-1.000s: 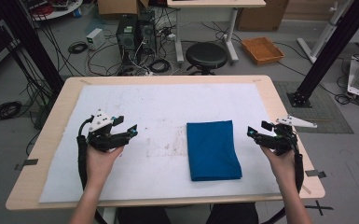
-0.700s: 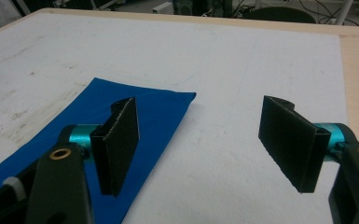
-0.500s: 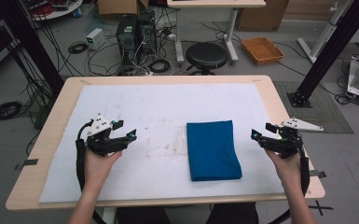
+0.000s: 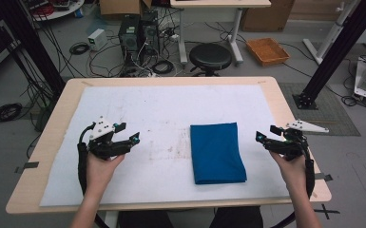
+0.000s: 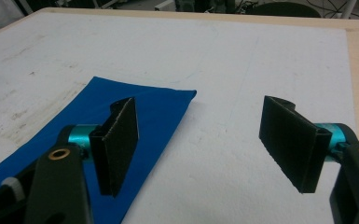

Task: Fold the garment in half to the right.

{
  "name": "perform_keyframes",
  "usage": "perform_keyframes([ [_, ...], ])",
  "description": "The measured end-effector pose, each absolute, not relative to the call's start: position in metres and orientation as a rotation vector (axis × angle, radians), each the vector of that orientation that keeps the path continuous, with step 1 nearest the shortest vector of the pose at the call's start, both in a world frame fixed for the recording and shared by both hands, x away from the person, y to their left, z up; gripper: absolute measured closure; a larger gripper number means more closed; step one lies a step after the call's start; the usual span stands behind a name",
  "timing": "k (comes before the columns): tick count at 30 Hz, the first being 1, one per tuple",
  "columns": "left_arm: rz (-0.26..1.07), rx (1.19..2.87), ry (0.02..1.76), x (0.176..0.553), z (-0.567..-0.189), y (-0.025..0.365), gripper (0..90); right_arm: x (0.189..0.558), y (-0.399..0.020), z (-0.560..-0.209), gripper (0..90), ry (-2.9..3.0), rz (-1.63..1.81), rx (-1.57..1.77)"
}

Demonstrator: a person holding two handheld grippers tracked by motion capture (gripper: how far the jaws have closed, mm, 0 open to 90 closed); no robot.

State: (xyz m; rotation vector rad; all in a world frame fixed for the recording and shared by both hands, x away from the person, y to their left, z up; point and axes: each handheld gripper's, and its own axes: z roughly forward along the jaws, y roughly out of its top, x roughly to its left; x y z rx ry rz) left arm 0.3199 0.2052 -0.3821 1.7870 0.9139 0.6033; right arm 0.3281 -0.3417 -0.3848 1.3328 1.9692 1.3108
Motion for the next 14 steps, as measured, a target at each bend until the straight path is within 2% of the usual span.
perform_keyframes([
  [14,0.601,1.780,0.909,0.3195,-0.3812,0.2027,34.7,0.3305,-0.3396,-0.3880,27.6,1.981,1.316,1.339],
])
